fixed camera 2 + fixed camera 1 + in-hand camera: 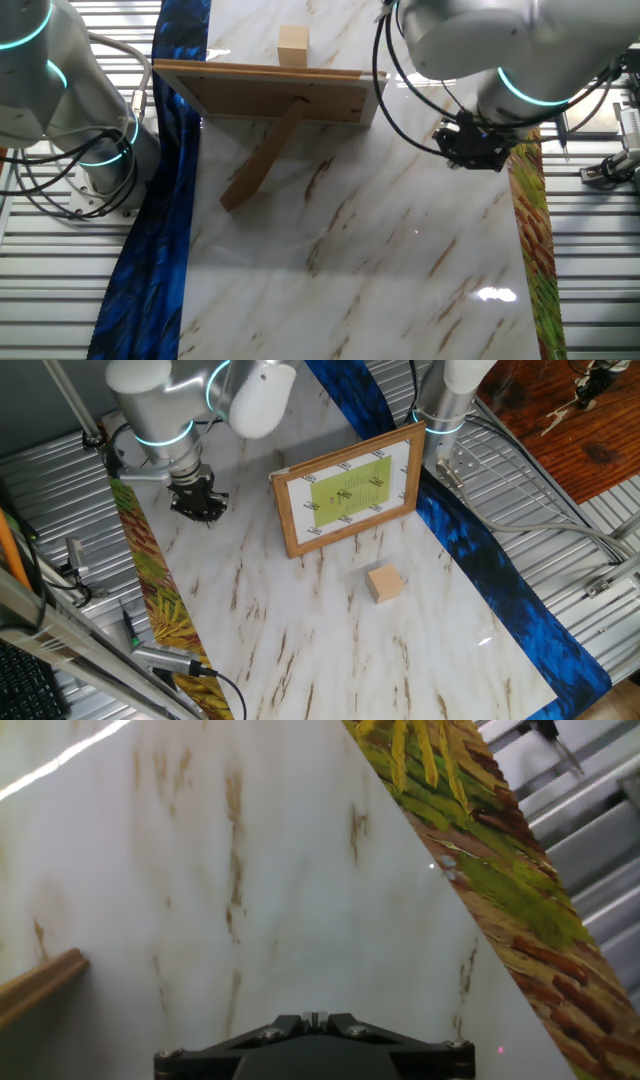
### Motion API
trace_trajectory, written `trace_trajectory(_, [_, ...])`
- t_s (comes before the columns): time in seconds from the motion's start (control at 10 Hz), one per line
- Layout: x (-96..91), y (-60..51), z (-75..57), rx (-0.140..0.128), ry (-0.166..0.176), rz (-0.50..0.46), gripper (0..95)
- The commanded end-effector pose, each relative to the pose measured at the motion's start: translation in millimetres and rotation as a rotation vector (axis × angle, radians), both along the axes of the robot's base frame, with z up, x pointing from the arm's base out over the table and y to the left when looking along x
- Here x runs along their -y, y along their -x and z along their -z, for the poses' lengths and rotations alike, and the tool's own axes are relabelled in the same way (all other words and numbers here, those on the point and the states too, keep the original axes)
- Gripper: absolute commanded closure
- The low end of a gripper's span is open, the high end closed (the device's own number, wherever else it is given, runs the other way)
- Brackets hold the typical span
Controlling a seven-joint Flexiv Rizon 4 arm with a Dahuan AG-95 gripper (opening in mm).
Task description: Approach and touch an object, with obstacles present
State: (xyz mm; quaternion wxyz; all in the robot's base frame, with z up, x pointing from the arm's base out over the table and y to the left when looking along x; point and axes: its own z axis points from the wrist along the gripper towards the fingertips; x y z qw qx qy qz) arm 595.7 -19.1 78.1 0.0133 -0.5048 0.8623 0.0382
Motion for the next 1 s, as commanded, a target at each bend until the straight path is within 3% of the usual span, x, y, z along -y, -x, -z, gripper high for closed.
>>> trace_trajectory(0.1, [0.0, 1.6, -0.4, -0.002, 0.014, 0.223, 95.0])
trace_trajectory(0.2, [2.4, 1.3, -0.1, -0.004, 0.015, 0.224, 95.0])
trace_trajectory(0.6, [69.5, -5.2, 8.3, 0.004, 0.003, 0.102, 95.0])
trace_trajectory(0.8, [86.3, -0.5, 2.6, 0.008, 0.006, 0.082, 95.0])
trace_trajectory(1.0, [94.1, 2.8, -2.5, 0.009, 0.03, 0.077, 95.0])
